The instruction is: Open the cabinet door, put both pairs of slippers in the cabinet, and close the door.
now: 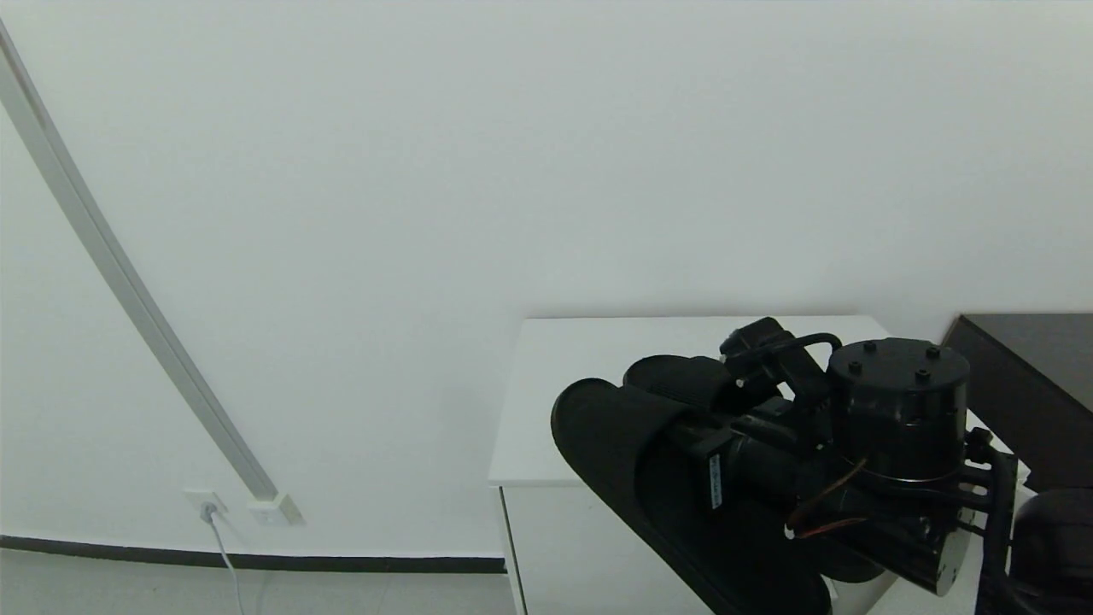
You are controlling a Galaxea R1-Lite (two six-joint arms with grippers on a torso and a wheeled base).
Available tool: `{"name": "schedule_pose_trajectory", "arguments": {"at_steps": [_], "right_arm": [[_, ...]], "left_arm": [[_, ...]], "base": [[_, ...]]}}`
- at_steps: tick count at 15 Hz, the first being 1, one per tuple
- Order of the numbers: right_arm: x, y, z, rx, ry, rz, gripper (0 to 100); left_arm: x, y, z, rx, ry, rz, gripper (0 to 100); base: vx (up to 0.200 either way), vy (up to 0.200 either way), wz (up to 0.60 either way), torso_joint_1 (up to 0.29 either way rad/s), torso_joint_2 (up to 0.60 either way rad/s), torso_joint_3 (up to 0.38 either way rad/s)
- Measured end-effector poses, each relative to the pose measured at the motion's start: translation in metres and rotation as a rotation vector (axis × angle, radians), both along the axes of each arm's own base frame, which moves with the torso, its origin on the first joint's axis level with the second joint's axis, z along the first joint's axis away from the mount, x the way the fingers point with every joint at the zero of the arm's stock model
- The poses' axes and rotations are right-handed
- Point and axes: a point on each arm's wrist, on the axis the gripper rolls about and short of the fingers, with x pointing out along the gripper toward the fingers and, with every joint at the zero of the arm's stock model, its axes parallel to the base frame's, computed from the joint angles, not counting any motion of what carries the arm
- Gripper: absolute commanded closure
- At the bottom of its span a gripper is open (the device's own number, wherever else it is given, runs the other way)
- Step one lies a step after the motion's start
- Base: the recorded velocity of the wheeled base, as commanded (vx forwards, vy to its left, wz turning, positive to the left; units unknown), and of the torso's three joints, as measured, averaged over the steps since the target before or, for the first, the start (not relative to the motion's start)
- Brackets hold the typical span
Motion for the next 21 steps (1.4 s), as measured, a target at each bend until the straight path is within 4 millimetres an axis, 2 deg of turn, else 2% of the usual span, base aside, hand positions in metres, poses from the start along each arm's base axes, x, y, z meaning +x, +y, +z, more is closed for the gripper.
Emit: {"name": "schedule_pose_trajectory", "arguments": {"at_steps": [4,16,21], "right_arm": [[-0.0041,0.0031,-0.0001,0.001,0.000,0.014,100],[-0.0076,0.0032,-0.0038,-0.010,0.007,0.021,100],[-0.0083,0.0028,-0.0047,-0.011,0.009,0.023,100]], "left_arm": [[0.0000,0.0000,0.0000,0.000,0.000,-0.002,100],[0.0000,0.0000,0.0000,0.001,0.000,-0.003,100],[0.0000,0.0000,0.0000,0.001,0.000,-0.002,100]], "base": [[0.000,0.000,0.00,0.000,0.00,0.000],[-0.200,0.000,0.00,0.002,0.00,0.002],[0.000,0.000,0.00,0.000,0.00,0.000]]}}
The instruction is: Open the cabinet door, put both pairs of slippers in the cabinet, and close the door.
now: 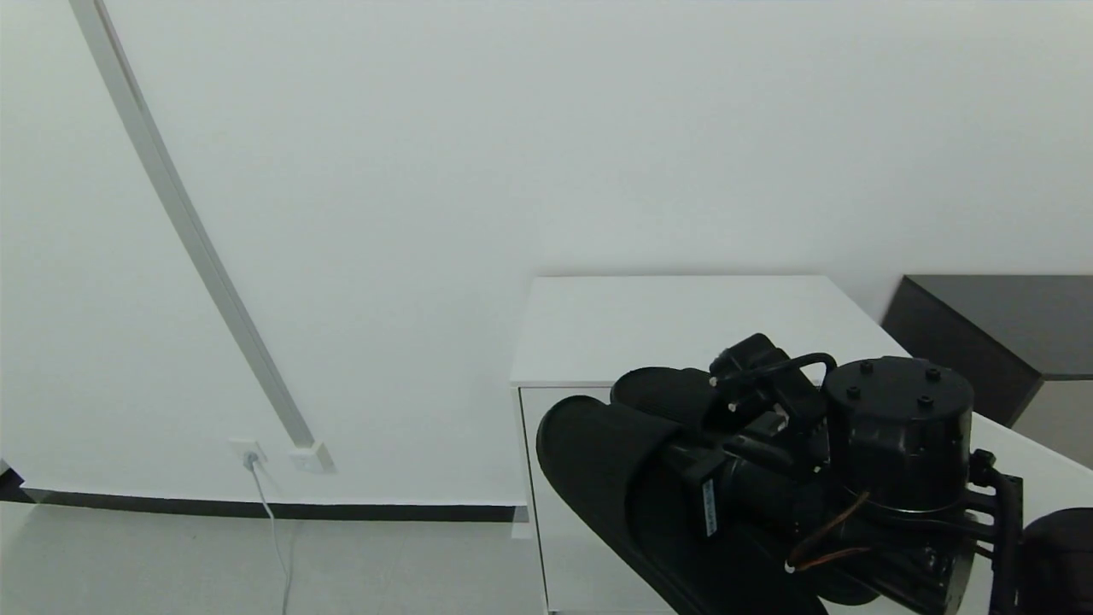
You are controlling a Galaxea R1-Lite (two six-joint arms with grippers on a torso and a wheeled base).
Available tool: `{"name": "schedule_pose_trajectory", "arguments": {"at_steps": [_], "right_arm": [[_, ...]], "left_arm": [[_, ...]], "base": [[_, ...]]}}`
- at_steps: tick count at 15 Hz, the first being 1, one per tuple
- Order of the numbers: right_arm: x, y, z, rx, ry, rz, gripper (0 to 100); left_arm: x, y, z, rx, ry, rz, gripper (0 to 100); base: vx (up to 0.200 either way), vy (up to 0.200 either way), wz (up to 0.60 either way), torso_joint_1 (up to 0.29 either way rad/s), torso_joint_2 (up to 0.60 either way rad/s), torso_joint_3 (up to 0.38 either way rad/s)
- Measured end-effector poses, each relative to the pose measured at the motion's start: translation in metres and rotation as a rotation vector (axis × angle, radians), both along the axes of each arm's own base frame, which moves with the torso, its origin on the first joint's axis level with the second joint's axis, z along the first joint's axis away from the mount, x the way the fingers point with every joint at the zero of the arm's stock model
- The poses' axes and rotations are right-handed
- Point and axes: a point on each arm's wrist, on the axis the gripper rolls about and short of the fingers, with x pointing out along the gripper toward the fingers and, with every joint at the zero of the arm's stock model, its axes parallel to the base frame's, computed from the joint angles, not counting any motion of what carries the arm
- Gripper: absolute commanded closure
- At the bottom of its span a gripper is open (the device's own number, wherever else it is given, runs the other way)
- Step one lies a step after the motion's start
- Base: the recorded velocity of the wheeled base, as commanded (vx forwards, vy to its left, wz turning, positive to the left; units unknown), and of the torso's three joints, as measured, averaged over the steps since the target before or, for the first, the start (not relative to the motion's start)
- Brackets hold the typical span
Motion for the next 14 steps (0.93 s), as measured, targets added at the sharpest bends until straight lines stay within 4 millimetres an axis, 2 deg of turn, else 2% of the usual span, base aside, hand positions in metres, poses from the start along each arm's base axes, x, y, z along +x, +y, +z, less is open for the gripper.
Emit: {"name": "schedule_pose_trajectory", "arguments": {"at_steps": [11,14], "right_arm": [[-0.0011,-0.0019,-0.0037,-0.010,0.010,-0.002,100],[-0.0015,-0.0019,-0.0039,-0.011,0.010,-0.001,100]], "left_arm": [[0.0000,0.0000,0.0000,0.000,0.000,0.001,100],[0.0000,0.0000,0.0000,0.001,0.000,0.000,100]], "base": [[0.000,0.000,0.00,0.000,0.00,0.000],[0.000,-0.200,0.00,0.002,0.00,0.005]]}}
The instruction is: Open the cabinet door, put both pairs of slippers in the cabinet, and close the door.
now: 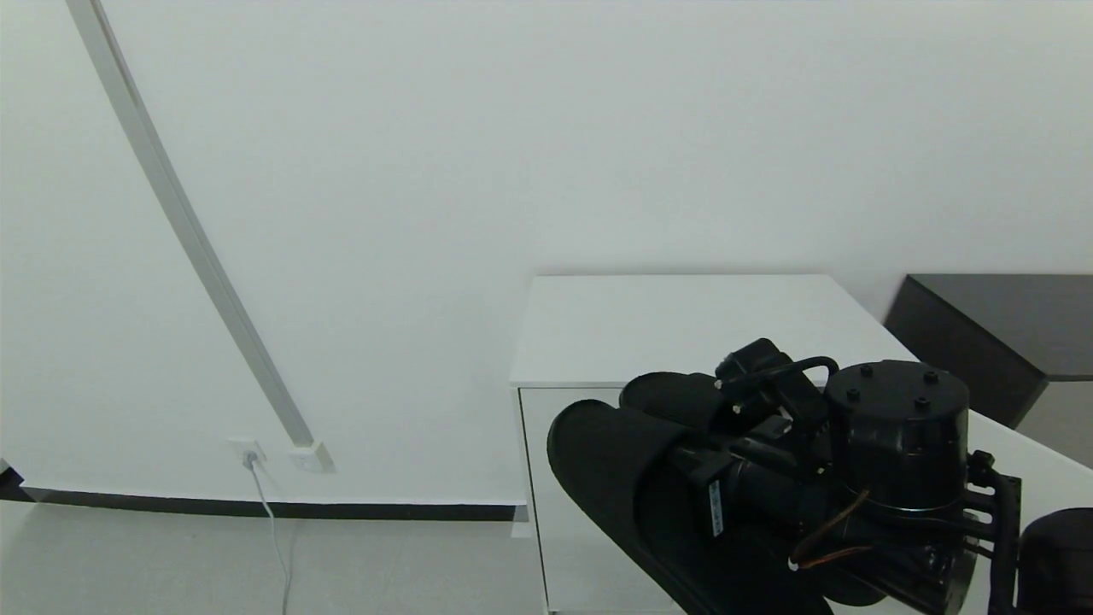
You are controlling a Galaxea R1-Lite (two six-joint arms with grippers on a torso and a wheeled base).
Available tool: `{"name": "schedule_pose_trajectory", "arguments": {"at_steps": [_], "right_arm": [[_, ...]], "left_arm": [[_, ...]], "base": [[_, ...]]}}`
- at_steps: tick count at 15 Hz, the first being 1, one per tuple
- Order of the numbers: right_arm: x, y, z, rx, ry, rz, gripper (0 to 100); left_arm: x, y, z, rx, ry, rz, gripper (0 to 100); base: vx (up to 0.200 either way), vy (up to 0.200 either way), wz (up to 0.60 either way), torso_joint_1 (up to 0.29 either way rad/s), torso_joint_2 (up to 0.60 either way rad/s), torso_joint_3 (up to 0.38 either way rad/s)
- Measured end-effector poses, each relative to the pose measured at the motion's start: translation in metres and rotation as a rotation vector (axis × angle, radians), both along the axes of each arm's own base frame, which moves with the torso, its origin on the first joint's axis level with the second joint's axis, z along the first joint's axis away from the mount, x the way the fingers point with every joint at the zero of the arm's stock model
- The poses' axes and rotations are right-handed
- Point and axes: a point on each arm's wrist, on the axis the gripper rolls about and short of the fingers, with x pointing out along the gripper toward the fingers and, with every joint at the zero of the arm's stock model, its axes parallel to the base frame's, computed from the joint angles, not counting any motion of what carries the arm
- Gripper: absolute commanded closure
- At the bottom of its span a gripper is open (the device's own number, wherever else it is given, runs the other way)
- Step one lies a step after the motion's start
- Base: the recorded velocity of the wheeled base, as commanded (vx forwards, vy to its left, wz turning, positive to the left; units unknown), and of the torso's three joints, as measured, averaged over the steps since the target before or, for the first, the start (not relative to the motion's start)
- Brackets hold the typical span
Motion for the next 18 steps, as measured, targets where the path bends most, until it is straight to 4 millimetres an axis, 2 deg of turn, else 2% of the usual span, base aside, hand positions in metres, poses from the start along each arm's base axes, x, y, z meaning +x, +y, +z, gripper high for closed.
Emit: {"name": "schedule_pose_trajectory", "arguments": {"at_steps": [15,18], "right_arm": [[-0.0010,-0.0007,-0.0012,-0.002,-0.015,0.003,100],[-0.0015,-0.0011,-0.0018,0.001,-0.018,0.005,100]], "left_arm": [[0.0000,0.0000,0.0000,-0.001,0.000,0.001,100],[0.0000,0.0000,-0.0001,-0.002,0.001,0.001,100]], "base": [[0.000,-0.200,0.00,0.005,0.00,0.003],[0.000,0.000,0.00,0.000,0.00,0.000]]}}
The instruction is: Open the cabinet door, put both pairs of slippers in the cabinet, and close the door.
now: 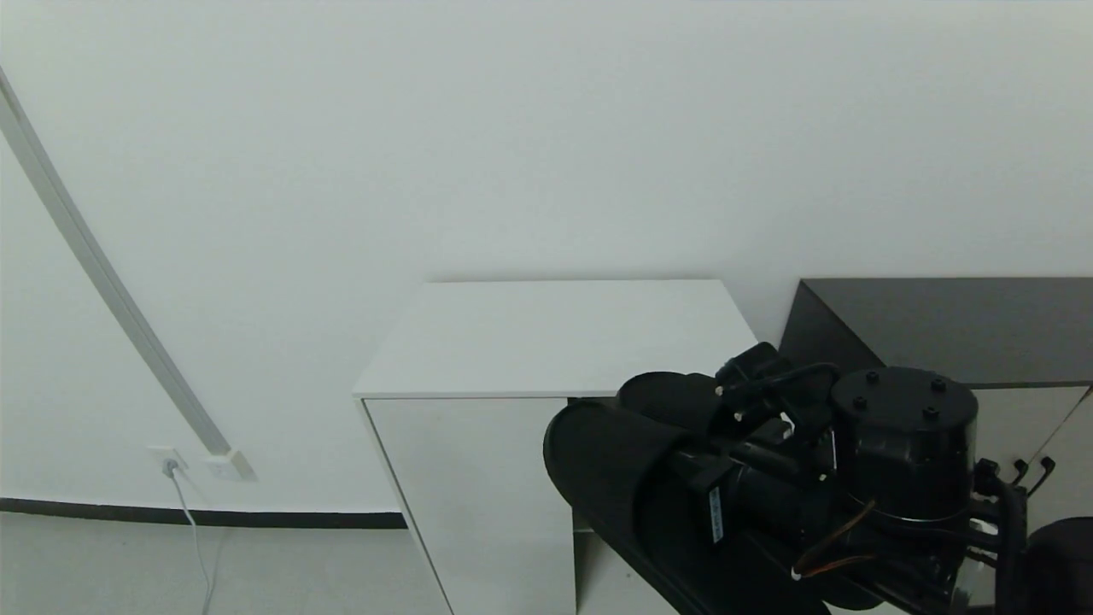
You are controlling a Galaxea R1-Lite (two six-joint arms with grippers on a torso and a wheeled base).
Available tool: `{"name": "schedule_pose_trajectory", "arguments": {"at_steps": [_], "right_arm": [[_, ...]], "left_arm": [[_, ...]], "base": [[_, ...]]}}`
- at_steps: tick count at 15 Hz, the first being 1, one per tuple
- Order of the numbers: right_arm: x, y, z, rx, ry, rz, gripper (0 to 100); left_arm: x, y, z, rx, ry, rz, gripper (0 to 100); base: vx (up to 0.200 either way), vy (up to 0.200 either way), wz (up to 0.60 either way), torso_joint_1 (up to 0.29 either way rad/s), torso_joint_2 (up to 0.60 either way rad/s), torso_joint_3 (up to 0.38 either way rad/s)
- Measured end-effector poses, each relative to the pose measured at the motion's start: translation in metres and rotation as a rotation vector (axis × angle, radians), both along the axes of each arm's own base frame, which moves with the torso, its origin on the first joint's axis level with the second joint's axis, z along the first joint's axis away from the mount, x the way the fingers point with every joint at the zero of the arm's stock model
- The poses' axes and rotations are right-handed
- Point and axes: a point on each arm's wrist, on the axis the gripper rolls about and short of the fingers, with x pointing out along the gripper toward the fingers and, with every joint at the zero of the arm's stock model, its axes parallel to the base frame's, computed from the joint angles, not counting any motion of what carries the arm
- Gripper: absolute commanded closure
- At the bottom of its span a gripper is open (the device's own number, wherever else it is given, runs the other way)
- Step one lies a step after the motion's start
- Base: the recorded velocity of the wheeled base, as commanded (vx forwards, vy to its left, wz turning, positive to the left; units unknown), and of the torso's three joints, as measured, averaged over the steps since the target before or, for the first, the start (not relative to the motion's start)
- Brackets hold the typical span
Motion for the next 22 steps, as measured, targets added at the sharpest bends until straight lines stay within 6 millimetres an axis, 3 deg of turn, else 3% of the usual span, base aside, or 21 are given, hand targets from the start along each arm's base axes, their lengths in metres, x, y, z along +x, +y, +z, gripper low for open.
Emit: {"name": "schedule_pose_trajectory", "arguments": {"at_steps": [13,22], "right_arm": [[0.0008,0.0009,-0.0063,-0.007,0.005,0.002,100],[-0.0001,0.0007,-0.0092,-0.017,-0.010,0.016,100]], "left_arm": [[0.0000,0.0000,-0.0001,0.001,0.000,-0.001,100],[0.0000,0.0000,0.0001,0.001,-0.001,-0.001,100]], "base": [[0.000,0.000,0.00,0.000,0.00,0.000],[0.000,0.000,0.00,-0.178,0.41,0.234]]}}
